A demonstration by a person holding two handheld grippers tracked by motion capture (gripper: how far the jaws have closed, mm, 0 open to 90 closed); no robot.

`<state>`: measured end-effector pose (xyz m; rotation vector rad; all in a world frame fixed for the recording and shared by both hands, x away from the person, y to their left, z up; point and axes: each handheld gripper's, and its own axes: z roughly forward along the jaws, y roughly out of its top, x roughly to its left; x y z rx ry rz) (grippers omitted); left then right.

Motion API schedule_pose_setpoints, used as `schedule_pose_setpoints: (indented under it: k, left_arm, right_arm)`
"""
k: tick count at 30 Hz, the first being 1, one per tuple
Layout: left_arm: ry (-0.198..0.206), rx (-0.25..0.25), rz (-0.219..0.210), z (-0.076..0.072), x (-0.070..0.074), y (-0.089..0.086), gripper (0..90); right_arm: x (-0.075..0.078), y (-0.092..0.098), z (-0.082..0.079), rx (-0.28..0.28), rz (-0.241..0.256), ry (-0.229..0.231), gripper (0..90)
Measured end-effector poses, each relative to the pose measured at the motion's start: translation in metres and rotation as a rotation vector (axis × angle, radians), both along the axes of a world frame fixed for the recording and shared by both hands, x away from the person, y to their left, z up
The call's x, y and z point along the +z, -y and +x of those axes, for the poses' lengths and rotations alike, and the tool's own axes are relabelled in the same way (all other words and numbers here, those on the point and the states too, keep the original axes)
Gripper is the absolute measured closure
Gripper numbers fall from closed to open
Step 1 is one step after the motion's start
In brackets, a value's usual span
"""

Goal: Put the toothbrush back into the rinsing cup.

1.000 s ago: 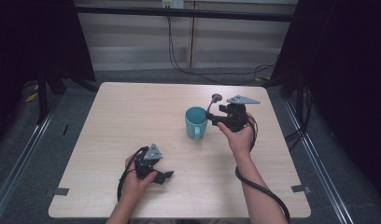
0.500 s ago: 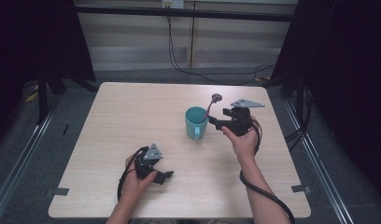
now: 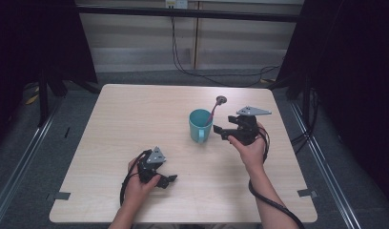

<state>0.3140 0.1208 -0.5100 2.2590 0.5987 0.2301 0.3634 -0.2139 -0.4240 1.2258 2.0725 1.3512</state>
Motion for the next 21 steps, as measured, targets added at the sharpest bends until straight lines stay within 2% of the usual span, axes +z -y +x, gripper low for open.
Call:
schedule_pose_setpoints:
  k: [21]
  left_arm:
    - [0.0,-0.001,0.0,0.0,0.0,0.0,14.4]
  right_arm:
    - [-0.007,0.011,-0.019,0.043,-0.016,-0.028,15.8]
